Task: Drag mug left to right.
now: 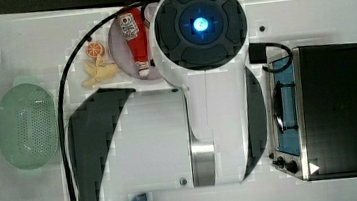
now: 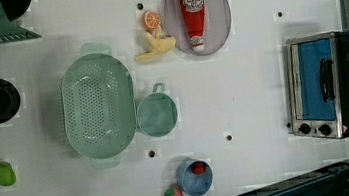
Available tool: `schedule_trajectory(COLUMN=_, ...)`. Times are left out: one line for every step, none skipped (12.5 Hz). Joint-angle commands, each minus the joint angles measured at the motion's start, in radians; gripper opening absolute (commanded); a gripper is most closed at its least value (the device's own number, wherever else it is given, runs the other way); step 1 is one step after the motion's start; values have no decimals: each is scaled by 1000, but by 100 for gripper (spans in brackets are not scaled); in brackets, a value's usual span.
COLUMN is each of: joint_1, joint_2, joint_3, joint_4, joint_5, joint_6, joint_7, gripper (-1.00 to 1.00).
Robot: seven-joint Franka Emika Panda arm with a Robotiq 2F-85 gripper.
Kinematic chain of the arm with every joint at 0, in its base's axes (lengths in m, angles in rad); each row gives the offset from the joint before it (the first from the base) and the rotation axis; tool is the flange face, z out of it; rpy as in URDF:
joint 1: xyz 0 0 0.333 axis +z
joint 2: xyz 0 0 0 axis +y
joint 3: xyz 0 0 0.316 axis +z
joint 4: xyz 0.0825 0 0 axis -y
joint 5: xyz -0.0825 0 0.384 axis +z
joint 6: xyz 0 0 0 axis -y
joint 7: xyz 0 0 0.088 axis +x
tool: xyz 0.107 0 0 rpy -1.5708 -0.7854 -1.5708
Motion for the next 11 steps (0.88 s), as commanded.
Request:
schedule_trajectory(joint_1=-108, joint_2=-245, joint_3=71, joint_4=-187, joint_5=50, joint_6=-129, joint_7=37, gripper=59)
schedule_trajectory(joint_1=-101, joint_2=-244, joint_3=84, joint_4=-198, joint_5=51, joint_6=-129, joint_7=37, gripper=81)
schedule_trajectory(joint_1=-92, joint_2=-241, joint_3=104, joint_4=-212, joint_5=51, joint_6=-128, joint_7=36, gripper=99)
schedule_trajectory(joint_1=-81, joint_2=-236, joint_3=130, joint_4=-227, joint_5=52, joint_6=-123, joint_7=36, gripper=100)
schedule_trajectory(joint_1=-69, joint_2=-228, joint_3=163, joint_4=-242, joint_5=52, joint_6=-112, joint_7=36, gripper=100)
schedule_trajectory(joint_1=-57, joint_2=-217, joint_3=199, joint_4=-258, joint_5=52, joint_6=-97, joint_7=36, gripper=100)
schedule_trajectory(joint_1=-46, joint_2=-203, joint_3=238, joint_4=-274, joint_5=52, joint_6=-75, joint_7=36, gripper=100)
schedule_trajectory(joint_1=-37, joint_2=-186, joint_3=279, joint_4=-289, joint_5=52, joint_6=-49, joint_7=36, gripper=100)
schedule_trajectory(joint_1=-29, joint_2=-167, joint_3=321, joint_4=-305, joint_5=52, joint_6=-17, joint_7=36, gripper=100)
schedule_trajectory(joint_1=-23, joint_2=-147, joint_3=361, joint_4=-325, joint_5=52, joint_6=22, joint_7=36, gripper=100)
schedule_trajectory(joint_1=-19, joint_2=-126, joint_3=399, joint_4=-351, joint_5=52, joint_6=66, joint_7=35, gripper=100)
